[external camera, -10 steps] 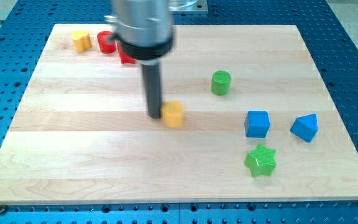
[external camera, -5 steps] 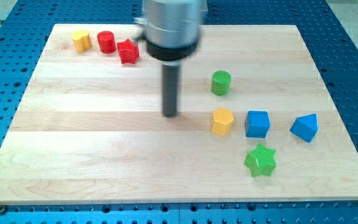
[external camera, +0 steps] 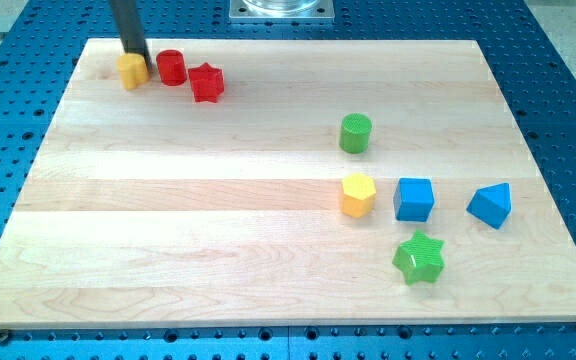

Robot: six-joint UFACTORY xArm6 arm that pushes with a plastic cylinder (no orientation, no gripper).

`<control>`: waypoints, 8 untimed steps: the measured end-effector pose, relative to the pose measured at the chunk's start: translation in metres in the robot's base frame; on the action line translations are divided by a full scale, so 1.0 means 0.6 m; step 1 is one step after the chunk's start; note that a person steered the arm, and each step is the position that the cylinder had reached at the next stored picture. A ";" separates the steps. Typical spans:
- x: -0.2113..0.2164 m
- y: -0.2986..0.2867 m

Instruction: Keep yellow blocks in a horizontal line with blue blocks

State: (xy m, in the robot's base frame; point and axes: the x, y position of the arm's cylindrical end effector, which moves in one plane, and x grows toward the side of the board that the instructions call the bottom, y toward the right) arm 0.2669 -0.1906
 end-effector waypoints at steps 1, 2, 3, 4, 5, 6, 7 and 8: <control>0.134 0.029; 0.215 0.057; 0.073 0.076; 0.051 -0.013; 0.146 0.004; 0.216 0.146; 0.120 0.134; 0.088 0.001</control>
State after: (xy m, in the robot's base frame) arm 0.3199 -0.1903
